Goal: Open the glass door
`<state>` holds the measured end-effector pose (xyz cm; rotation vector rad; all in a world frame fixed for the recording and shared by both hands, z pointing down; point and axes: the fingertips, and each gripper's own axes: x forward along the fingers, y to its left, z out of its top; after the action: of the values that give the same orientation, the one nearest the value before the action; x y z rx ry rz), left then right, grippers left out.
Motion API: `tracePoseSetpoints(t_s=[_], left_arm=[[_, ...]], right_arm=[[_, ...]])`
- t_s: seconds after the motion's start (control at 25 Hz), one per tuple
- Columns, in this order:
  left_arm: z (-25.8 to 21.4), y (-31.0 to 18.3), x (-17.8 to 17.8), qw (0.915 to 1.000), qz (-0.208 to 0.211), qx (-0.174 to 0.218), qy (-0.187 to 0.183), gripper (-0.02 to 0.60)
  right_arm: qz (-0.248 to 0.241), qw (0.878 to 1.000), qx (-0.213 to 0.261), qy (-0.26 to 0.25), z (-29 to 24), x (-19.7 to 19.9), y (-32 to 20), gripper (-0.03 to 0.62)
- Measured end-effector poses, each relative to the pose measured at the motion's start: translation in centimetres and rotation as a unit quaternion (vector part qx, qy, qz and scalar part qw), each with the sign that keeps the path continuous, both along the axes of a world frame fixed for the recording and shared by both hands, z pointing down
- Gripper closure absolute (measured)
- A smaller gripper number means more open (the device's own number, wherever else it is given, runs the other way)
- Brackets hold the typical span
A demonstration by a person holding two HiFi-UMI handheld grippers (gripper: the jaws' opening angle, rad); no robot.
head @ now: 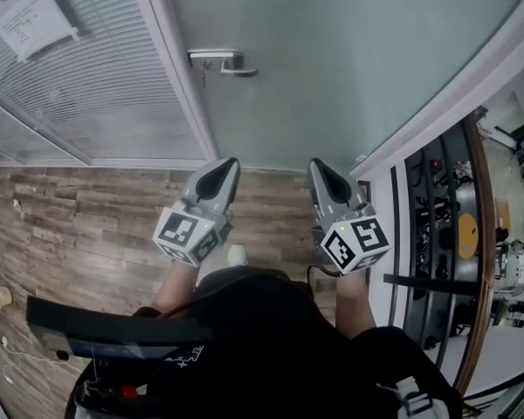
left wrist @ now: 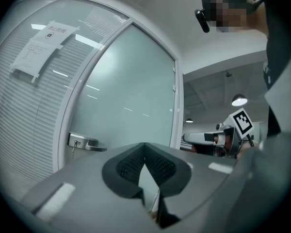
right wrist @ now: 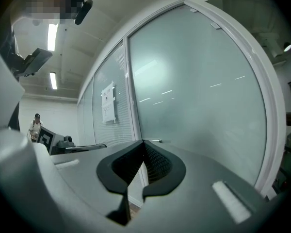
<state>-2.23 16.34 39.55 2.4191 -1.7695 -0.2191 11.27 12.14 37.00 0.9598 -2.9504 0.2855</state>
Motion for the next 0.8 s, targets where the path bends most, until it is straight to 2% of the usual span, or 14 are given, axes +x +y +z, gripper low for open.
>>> tracePoseSetpoints(t_s=[0.44, 0.8], left_arm=[[-0.7, -2.4, -4.3, 0.9989, 0.045, 0.013, 0.005, 0.581], [-0.6, -3.4, -6.6, 0.9952, 0.09, 0.009, 0.038, 0.581]], right_arm=[[0.006, 1.0, 0.008, -0.005, -0.5, -5.5, -1.6, 0.591], [0.018, 1.0, 0.001, -0.004, 0.0, -8.5, -2.2, 0.592]])
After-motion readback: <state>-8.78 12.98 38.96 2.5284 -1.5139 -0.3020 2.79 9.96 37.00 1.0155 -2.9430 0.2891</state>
